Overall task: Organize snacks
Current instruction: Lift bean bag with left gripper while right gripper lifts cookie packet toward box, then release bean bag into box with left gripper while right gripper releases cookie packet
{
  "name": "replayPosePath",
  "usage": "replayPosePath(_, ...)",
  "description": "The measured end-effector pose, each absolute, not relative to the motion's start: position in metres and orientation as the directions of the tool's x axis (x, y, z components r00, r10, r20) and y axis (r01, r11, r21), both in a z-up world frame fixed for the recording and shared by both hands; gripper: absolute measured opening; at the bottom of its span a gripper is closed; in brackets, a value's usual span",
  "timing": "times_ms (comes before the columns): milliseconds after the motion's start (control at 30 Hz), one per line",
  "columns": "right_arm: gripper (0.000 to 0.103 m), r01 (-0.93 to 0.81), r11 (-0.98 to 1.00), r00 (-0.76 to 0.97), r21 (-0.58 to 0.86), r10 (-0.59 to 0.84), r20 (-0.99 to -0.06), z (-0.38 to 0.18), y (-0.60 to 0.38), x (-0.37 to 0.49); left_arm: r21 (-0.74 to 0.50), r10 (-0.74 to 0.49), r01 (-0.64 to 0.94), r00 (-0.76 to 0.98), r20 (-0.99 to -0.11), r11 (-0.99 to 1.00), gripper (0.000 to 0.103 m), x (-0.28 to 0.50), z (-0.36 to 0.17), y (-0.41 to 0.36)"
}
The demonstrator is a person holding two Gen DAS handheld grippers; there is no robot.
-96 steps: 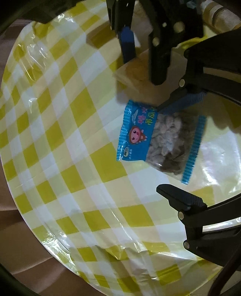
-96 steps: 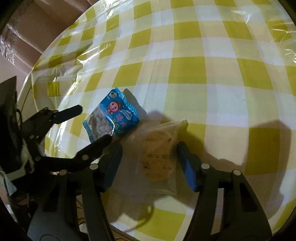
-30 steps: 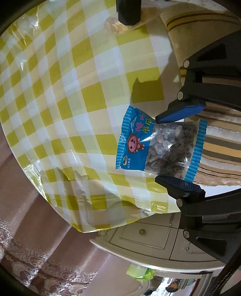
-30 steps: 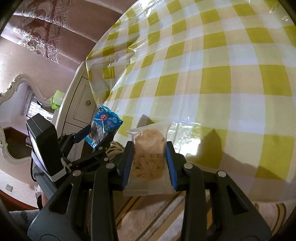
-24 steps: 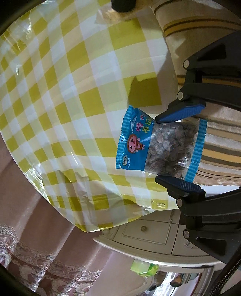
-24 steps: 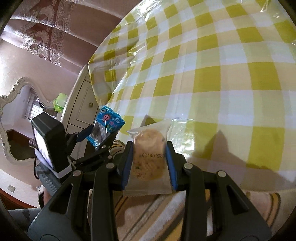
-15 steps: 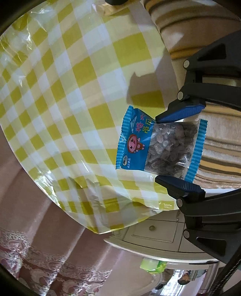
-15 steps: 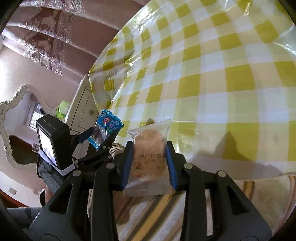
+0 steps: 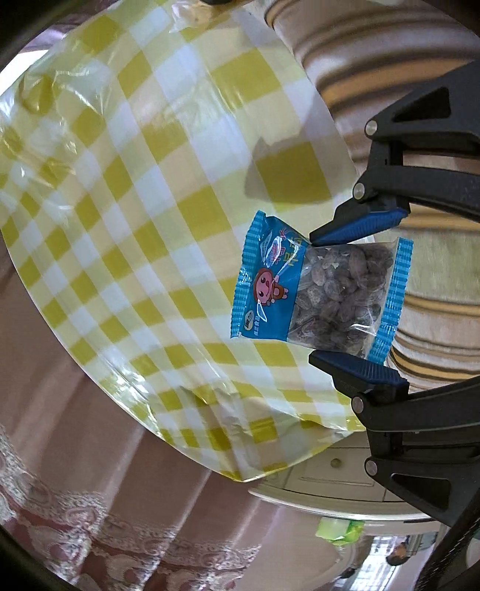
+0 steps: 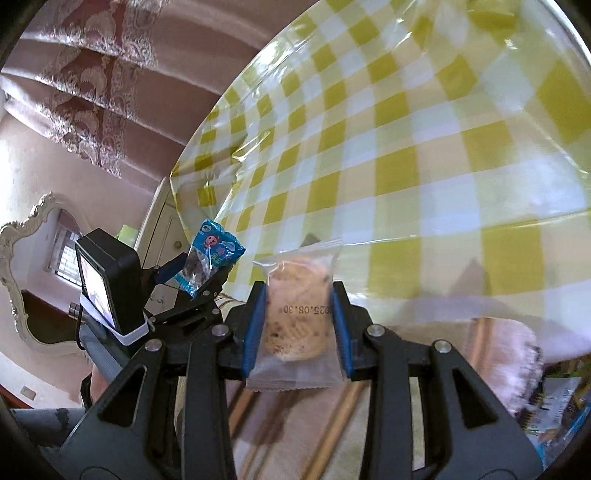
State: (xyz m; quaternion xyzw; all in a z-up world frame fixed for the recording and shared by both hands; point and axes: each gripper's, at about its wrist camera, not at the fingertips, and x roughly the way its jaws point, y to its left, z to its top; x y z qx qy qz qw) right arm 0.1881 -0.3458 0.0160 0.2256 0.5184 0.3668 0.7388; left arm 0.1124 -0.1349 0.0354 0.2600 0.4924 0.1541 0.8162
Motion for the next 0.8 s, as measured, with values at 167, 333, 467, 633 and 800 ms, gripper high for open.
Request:
replayPosePath(167,0.039,-0.285,0.645,0.23,0.709,0.764,-0.603,0.019,-0.376,0.184,0.576,0.489,0.04,0.482,-0.727,0.817,0.058,0.119,0.038,-0.162)
replayPosePath(333,0.039,-0.26,0.663,0.27,0.702,0.748,-0.606,0.021,-0.407,0.183,0.569,0.459,0.084,0.502,-0.733,0.818,0.058,0.125,0.041,-0.193)
replayPosePath(467,0.039,-0.234,0.67,0.3,0.704,0.739,-0.603,0.02,-0.433,0.181,0.566,0.434,0.126,0.515,-0.739,0.815,0.058,0.129,0.042,-0.223)
replayPosePath(633,0.039,-0.187,0.684,0.322,0.705,0.721,-0.614,0.012,-0.467,0.178,0.558,0.391,0.193,0.533,-0.751,0.807,0.058,0.13,0.042,-0.267)
replayPosePath(800,0.039,-0.135,0.705,0.348,0.696,0.692,-0.633,0.004,-0.506,0.17,0.531,0.322,0.281,0.546,-0.774,0.799,0.058,0.129,0.04,-0.317)
